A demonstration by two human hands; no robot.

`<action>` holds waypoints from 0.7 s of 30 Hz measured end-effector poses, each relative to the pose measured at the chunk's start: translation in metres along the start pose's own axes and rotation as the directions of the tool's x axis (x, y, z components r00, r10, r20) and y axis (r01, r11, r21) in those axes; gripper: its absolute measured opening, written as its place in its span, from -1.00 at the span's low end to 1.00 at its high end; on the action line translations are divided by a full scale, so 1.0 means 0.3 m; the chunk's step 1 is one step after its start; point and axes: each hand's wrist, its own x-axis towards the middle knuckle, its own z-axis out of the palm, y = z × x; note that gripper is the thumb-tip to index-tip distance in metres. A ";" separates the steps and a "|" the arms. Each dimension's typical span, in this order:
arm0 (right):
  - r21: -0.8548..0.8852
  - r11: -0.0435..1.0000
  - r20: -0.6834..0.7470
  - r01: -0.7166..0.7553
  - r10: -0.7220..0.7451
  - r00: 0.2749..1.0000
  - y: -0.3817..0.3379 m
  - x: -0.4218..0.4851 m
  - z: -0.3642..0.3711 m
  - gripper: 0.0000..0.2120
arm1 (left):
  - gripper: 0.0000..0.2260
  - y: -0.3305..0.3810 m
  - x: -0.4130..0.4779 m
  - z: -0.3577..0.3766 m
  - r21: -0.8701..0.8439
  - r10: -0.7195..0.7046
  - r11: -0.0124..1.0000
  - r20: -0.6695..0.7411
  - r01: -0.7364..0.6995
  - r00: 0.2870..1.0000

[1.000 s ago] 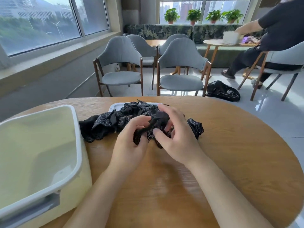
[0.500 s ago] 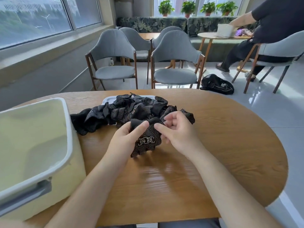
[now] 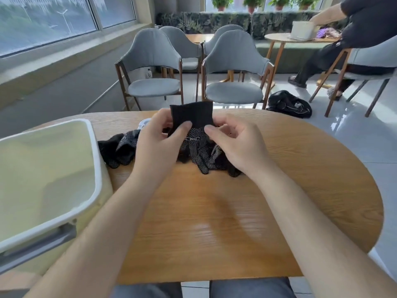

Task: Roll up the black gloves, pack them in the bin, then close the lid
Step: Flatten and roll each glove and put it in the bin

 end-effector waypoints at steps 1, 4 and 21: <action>-0.002 0.999 0.023 0.042 -0.042 0.999 0.003 -0.025 -0.008 -0.87 | -0.89 -0.005 -0.019 -0.010 0.010 0.031 0.999 0.020 -0.031 0.999; -0.105 0.992 0.225 0.072 -0.047 0.973 0.089 -0.135 -0.010 -0.74 | -0.87 -0.109 -0.136 -0.036 0.085 0.069 0.993 0.191 -0.086 0.979; -0.450 0.865 0.397 0.223 -0.030 0.917 0.289 -0.239 0.097 -0.66 | -0.37 -0.330 -0.300 -0.043 0.539 -0.127 0.758 0.675 -0.368 0.726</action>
